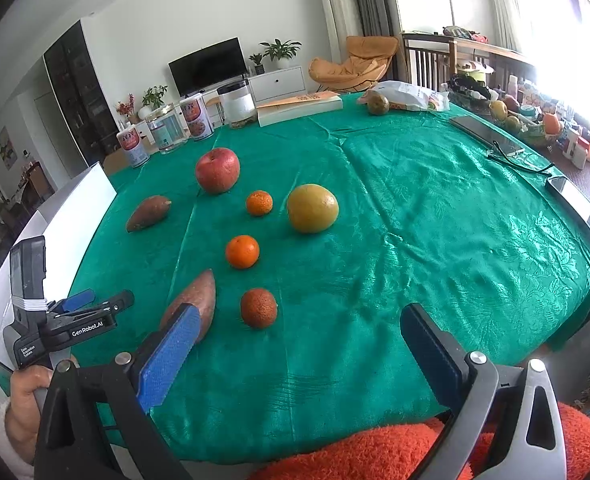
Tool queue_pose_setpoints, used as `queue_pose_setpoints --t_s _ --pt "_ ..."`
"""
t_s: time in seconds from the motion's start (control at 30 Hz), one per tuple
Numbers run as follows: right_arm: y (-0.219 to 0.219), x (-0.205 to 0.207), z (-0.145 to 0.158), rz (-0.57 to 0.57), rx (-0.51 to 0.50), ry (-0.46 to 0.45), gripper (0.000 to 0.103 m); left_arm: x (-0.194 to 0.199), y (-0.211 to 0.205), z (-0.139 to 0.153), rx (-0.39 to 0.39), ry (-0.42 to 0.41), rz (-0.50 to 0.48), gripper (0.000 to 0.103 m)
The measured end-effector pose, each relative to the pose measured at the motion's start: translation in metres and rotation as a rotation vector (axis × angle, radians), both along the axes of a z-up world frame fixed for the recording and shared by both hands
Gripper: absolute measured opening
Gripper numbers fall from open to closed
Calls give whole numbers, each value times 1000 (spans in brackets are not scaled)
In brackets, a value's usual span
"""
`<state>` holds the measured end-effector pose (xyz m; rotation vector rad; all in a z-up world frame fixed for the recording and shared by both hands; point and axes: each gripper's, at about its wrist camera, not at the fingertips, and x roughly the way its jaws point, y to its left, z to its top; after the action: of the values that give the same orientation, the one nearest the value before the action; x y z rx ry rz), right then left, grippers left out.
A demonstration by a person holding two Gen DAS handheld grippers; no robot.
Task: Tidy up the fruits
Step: 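Withdraw the left tool from the box back over the table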
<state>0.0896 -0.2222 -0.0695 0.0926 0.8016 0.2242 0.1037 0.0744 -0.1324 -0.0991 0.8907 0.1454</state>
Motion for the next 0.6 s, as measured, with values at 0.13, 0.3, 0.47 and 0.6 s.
queue_pose_setpoints --t_s 0.13,0.3,0.47,0.6 --pt "0 0 0 0 -4 -2 100 0 -2 0 6 2 -6 95" --pt "0 -1 1 -2 -9 -6 100 0 -2 0 0 -2 -6 95" --pt "1 -2 1 -4 -22 -10 100 -1 -2 0 -1 -2 -6 95" --pt "1 -3 1 -5 -23 -10 100 0 -1 0 -1 -2 -10 95"
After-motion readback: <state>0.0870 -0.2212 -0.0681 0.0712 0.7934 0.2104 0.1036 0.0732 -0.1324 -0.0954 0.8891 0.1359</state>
